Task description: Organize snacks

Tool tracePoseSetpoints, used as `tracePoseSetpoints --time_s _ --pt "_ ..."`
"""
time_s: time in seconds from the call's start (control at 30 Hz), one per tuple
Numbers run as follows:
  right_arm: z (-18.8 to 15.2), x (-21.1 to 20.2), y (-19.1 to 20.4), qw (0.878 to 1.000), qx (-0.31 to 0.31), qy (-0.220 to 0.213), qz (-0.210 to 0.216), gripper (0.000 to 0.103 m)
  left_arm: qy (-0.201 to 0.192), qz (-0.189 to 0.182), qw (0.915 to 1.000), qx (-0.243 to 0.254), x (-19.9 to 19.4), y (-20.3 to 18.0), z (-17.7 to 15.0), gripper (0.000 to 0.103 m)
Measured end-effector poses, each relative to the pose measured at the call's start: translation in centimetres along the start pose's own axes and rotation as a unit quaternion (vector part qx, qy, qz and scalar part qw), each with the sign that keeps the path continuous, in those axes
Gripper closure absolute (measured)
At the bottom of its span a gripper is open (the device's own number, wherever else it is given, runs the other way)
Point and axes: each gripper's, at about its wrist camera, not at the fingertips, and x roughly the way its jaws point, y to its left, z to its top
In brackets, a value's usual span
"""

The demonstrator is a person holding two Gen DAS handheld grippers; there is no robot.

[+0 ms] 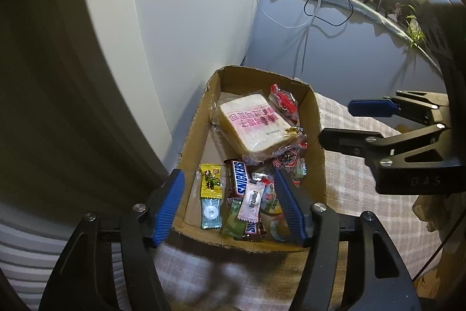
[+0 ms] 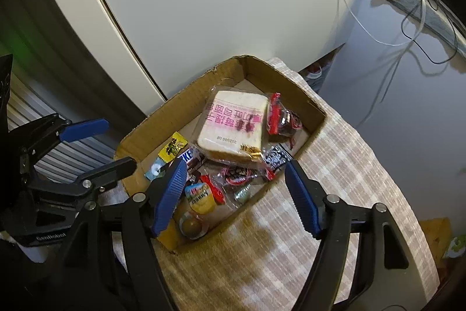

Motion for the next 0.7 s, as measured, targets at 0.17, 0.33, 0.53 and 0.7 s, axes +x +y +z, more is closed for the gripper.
tracePoseSetpoints --time_s 0.17,0.33,0.53,0.7 --pt "-1.6 -1.9 -0.7 1.0 0.013 -0.014 -0.005 0.024 -0.005 0.007 0.9999 -0.01 -1.5 -0.4 -0.5 0.034" --pt "-3.5 -4.0 -1.1 0.999 0.027 -0.028 -0.01 0.023 -0.012 0.014 0.9996 -0.021 -3.3 -1.0 -1.3 0.032" --pt "-5.6 -6.9 -1.4 0.998 0.039 -0.049 -0.025 0.02 -0.025 0.022 0.999 -0.031 -5.9 -2.0 -2.4 0.032" --pt "-7.3 -8.6 -1.6 0.996 0.056 -0.065 -0.033 0.015 -0.032 0.024 0.9979 -0.05 -7.4 -2.4 -3.4 0.032"
